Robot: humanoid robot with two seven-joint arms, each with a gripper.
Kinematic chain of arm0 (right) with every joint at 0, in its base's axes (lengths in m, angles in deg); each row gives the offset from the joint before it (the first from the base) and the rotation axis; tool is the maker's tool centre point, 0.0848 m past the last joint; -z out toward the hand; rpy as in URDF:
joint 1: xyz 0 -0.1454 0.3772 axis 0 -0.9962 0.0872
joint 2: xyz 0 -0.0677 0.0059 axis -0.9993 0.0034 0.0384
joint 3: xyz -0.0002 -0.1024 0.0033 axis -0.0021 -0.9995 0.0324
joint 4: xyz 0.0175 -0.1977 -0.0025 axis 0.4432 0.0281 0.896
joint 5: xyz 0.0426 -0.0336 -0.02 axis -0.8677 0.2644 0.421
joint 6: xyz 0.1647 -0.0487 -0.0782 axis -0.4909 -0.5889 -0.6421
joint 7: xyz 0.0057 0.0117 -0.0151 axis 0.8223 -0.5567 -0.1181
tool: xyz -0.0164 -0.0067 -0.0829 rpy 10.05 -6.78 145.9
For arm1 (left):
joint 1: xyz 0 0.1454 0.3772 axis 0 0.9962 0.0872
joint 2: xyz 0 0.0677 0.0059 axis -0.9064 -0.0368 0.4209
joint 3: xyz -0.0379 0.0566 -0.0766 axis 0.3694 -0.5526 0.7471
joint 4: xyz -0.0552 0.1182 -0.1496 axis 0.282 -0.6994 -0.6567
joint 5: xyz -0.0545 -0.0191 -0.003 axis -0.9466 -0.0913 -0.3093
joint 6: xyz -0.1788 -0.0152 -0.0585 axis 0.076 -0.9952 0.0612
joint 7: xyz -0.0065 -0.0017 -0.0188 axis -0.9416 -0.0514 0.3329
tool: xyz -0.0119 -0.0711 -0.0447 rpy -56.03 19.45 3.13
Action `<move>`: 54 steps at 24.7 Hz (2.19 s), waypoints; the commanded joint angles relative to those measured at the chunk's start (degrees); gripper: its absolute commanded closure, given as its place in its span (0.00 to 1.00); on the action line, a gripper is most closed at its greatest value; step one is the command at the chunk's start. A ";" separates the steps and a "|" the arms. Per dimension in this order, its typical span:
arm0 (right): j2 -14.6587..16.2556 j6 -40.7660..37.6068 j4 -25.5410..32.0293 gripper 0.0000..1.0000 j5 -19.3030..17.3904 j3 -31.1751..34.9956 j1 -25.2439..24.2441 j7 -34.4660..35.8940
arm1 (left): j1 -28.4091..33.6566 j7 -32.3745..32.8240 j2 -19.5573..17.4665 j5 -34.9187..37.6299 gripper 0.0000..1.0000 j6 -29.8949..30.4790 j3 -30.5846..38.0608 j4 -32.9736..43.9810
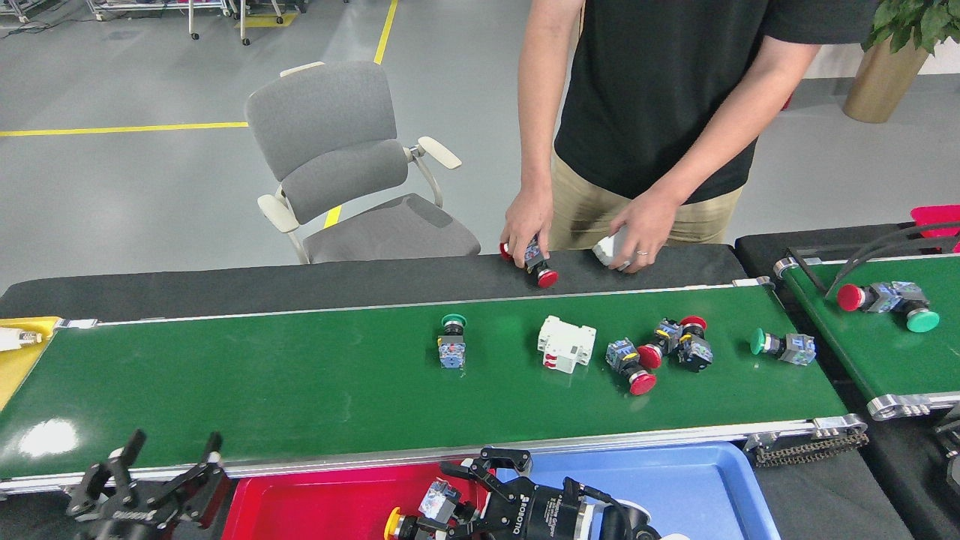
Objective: Pick switch part from conveyor to tray
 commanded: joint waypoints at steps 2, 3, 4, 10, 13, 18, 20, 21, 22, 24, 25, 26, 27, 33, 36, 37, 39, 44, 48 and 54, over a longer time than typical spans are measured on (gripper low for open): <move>-1.08 14.24 5.14 0.01 -0.45 9.06 -6.61 0.54 | -1.81 3.04 0.15 0.73 0.00 -2.59 -3.62 0.87; -1.70 20.39 7.34 0.01 -0.54 11.34 -8.98 0.98 | -2.34 3.74 0.42 1.96 0.00 -4.08 -5.20 0.78; -1.87 24.88 8.66 0.01 -0.54 12.58 -10.65 1.60 | -2.52 3.83 0.59 3.02 0.00 -5.31 -6.25 0.69; -0.03 37.01 9.18 0.01 0.34 13.28 -13.11 3.00 | -7.97 5.06 3.32 6.36 0.00 -8.48 -12.23 -2.83; -0.38 37.36 6.99 0.01 2.62 11.34 -9.77 2.83 | -12.18 6.29 5.08 6.71 0.00 -8.74 -12.58 -7.75; -2.05 39.03 -0.66 0.01 5.08 4.58 -2.12 1.25 | -15.08 6.29 5.16 6.71 0.00 -8.83 -12.58 -12.58; -3.54 39.03 -3.47 0.01 5.08 3.08 1.30 0.02 | -16.49 6.29 5.25 6.71 0.00 -8.92 -12.49 -14.96; -4.51 39.11 -4.88 0.01 5.17 2.56 2.71 -0.07 | -17.11 6.29 5.16 6.71 0.00 -9.36 -12.49 -16.27; -5.04 39.03 -5.93 0.01 5.17 1.94 3.85 -0.16 | -17.90 6.29 5.08 6.71 0.00 -9.88 -12.49 -17.42; -5.65 39.11 -8.75 0.01 5.26 -0.17 6.40 -0.34 | -19.57 6.29 4.99 6.71 0.00 -10.59 -12.49 -20.32; -6.09 39.20 -10.42 0.01 5.17 -1.22 7.46 -0.34 | -20.36 6.29 4.99 6.71 0.00 -10.94 -12.49 -21.55; -6.88 39.29 -12.43 0.01 5.17 -1.93 8.77 -0.42 | -21.06 6.20 4.99 6.71 0.00 -11.03 -12.32 -22.77; -7.68 39.29 -14.11 0.01 5.17 -2.01 9.65 -0.42 | -21.50 6.12 5.08 6.62 0.01 -11.12 -12.14 -23.48; -8.82 39.38 -21.75 0.40 4.56 -5.00 13.34 -0.34 | -24.84 5.76 5.25 6.27 0.44 -14.98 -12.23 -28.49; -8.82 38.94 -22.28 0.78 4.64 -5.27 13.34 -0.42 | -24.93 5.59 5.16 4.51 0.89 -14.89 -11.97 -28.75; -8.73 38.94 -22.19 0.80 4.73 -5.27 13.34 -0.42 | -24.84 5.59 5.08 3.81 0.93 -14.72 -11.97 -28.40; -8.73 38.94 -22.11 0.86 4.73 -5.18 13.43 -0.42 | -23.87 5.41 4.81 2.84 0.96 -13.84 -12.40 -27.00; -7.06 37.10 -18.16 0.90 4.29 -5.18 12.38 0.10 | -12.72 4.09 1.92 2.40 0.94 5.22 -10.91 -10.04; -3.02 26.90 -5.58 0.90 4.20 -5.09 5.79 0.10 | 1.97 4.09 -1.16 -1.38 0.52 22.90 -5.37 3.85; -0.56 8.62 3.91 0.00 4.29 -5.35 -3.18 -0.95 | 9.44 4.09 -0.11 -2.34 0.01 22.90 -2.21 6.05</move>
